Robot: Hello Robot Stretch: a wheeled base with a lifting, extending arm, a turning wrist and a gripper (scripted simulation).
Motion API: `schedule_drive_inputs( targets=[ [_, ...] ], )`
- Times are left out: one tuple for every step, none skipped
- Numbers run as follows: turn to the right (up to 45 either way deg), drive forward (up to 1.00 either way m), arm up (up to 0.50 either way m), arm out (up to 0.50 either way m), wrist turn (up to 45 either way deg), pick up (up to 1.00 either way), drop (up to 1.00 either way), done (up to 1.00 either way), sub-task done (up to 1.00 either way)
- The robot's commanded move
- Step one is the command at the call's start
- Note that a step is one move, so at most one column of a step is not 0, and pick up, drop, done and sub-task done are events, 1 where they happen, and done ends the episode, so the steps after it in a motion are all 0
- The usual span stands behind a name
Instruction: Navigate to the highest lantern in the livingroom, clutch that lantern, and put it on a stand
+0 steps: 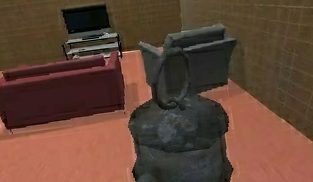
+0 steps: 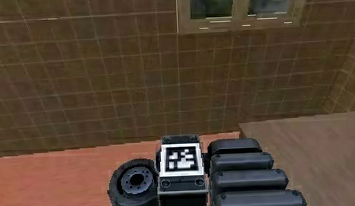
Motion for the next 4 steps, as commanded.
schedule_drive_inputs(
  targets=[
    [36.0,0.00,0.00,0.00,0.0,0.00,0.00,0.00,0.00],
    [0.0,0.20,0.00,0.00,0.0,0.00,0.00,0.00,0.00],
    [-45.0,0.00,0.00,0.00,0.0,0.00,0.00,0.00,0.00],
    [-18.0,0.00,0.00,0.00,0.0,0.00,0.00,0.00,0.00]
  ],
)
